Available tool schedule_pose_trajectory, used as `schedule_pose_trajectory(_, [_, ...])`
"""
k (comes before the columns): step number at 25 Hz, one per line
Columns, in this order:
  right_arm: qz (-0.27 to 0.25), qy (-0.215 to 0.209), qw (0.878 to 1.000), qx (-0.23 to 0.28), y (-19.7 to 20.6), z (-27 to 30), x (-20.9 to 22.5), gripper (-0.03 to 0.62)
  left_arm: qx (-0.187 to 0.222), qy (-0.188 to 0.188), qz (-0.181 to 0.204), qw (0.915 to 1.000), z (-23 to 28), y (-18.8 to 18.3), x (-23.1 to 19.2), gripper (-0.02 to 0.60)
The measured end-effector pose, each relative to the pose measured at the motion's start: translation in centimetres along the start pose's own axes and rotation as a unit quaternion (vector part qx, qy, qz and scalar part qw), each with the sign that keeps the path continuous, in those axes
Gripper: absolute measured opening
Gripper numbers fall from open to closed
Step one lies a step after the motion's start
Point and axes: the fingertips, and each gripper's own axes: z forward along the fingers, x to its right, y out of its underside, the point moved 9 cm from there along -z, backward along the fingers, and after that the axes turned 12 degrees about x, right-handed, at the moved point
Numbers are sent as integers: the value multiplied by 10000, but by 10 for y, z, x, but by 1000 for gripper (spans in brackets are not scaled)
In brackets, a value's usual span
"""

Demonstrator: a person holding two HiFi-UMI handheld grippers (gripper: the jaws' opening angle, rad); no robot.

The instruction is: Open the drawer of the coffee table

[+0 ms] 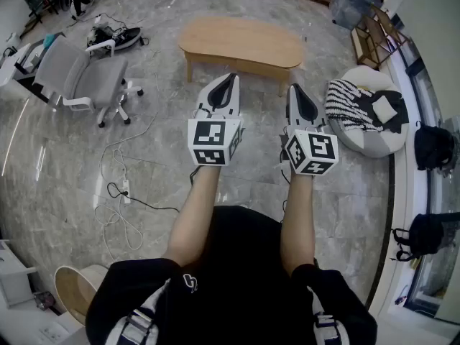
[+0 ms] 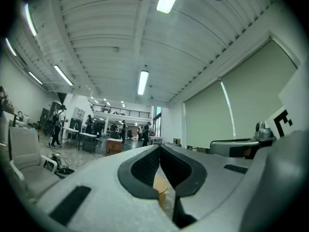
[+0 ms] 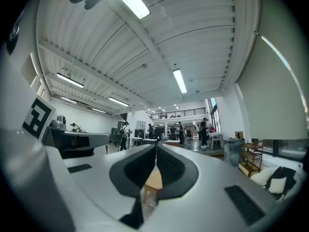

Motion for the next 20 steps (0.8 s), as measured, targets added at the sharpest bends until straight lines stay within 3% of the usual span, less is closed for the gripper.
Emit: schedule_pose_trajectory(20, [365,367,9986,147,18,-3,103,14,98,-30,-35,9999,56,13,48,11])
